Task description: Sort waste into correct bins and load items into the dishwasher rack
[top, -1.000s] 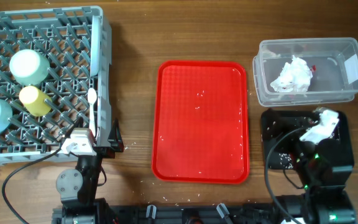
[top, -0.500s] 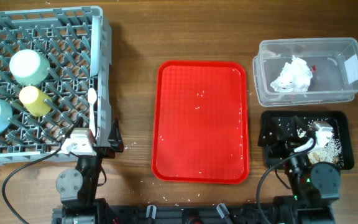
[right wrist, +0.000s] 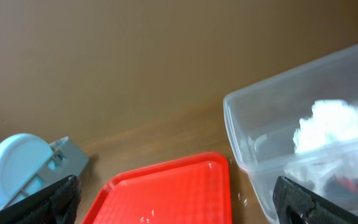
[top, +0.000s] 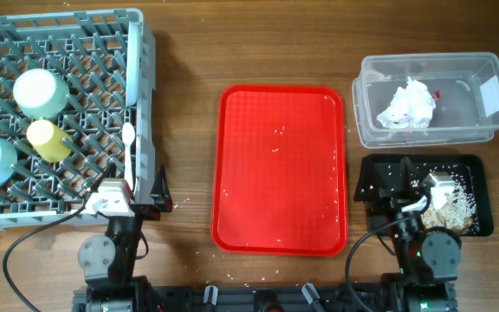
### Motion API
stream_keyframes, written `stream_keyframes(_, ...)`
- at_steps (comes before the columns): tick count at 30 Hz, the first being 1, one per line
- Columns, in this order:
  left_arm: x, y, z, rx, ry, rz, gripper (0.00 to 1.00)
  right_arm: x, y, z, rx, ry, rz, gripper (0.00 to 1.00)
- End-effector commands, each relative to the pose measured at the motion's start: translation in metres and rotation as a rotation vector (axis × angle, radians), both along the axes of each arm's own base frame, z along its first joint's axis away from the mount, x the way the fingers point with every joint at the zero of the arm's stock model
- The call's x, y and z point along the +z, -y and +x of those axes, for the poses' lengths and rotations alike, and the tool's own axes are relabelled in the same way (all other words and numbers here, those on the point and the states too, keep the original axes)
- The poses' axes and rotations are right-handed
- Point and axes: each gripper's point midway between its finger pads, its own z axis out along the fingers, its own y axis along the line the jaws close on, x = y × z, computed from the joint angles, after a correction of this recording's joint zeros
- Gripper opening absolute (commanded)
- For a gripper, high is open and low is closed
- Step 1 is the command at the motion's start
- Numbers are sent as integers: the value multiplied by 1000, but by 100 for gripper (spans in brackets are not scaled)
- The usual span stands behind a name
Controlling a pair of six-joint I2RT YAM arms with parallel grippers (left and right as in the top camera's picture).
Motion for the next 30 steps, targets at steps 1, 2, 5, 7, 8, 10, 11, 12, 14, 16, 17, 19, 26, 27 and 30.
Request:
stream_keyframes(1, -2, -3, 0, 16, 0, 20, 100, 4, 0, 1, -3, 67, -54, 100)
stream_keyframes(2, -2, -3, 0, 16, 0, 20, 100, 4, 0, 2, -3, 75, -56, 100)
stream_keyframes(5, -2, -3, 0, 16, 0, 20, 100, 6, 0, 2, -5, 99, -78, 100)
stream_keyframes(7, -2, -3, 0, 16, 0, 20, 100, 9, 0, 2, -8, 119, -128, 100)
stream_keyframes(8, -2, -3, 0, 16, 0, 19, 100, 7, 0, 2, -8, 116, -154, 100)
stream_keyframes(10, -2, -3, 0, 16, 0, 19, 100, -1, 0, 2, -8, 90, -211, 100)
stream_keyframes(11, -2, -3, 0, 16, 0, 20, 100, -8, 0, 3, -6, 66, -241, 100)
stream_keyframes(12, -2, -3, 0, 16, 0, 20, 100, -15, 0, 3, -4, 41, -264, 100)
stream_keyframes(14, -2, -3, 0, 16, 0, 20, 100, -15, 0, 3, -7, 41, -272, 100)
stream_keyframes(16, -2, -3, 0, 16, 0, 20, 100, -15, 0, 3, -7, 48, -312, 100)
stream_keyframes(17, -2, -3, 0, 16, 0, 19, 100, -15, 0, 3, -8, 48, -311, 100)
stream_keyframes(19, -2, -3, 0, 16, 0, 19, 100, -15, 1, 3, -12, 47, -311, 100)
stream_keyframes(26, -2, -3, 0, 16, 0, 20, 100, -16, 6, 4, -40, 55, -445, 100)
stream_keyframes(27, -2, -3, 0, 16, 0, 19, 100, -16, 6, 4, -39, 54, -437, 100)
stream_keyframes(30, -2, -3, 0, 16, 0, 20, 100, -16, 4, 4, -29, 57, -430, 100)
